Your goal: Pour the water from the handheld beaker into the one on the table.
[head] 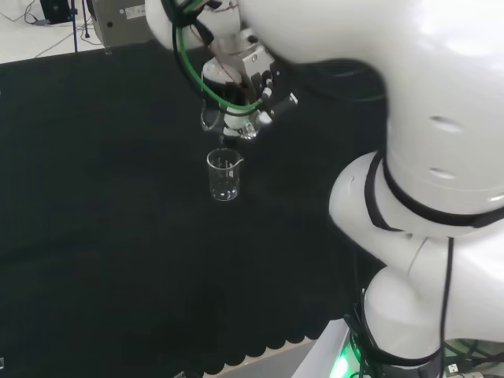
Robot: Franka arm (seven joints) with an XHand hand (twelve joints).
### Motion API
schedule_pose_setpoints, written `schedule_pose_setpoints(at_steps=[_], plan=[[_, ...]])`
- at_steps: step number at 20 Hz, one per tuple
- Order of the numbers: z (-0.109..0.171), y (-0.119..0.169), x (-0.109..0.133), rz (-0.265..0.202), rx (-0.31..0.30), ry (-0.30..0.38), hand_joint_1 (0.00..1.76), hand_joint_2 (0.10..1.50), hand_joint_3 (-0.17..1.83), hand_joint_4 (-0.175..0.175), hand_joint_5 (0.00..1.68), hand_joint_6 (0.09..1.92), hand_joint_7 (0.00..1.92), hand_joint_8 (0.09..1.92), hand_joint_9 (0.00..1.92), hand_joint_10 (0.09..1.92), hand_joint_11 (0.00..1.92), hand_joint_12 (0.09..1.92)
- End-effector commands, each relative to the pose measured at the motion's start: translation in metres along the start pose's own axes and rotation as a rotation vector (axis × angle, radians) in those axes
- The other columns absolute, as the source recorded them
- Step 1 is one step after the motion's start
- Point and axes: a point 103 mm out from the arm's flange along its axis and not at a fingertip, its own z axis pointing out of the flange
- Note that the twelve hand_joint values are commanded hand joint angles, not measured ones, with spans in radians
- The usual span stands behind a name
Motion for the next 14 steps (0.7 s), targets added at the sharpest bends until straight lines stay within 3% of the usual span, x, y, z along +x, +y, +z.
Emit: schedule_pose_setpoints(at_steps=[1, 14], plan=[[0.046, -0.006, -0.027, 0.089, 0.135, -0.017, 1.43, 0.67, 0.49, -0.175, 1.42, 0.29, 1.42, 0.30, 1.58, 0.10, 1.40, 0.54], [0.035, -0.005, -0.022, 0.077, 0.127, -0.084, 1.43, 0.68, 0.49, -0.175, 1.42, 0.28, 1.42, 0.30, 1.58, 0.10, 1.40, 0.54]])
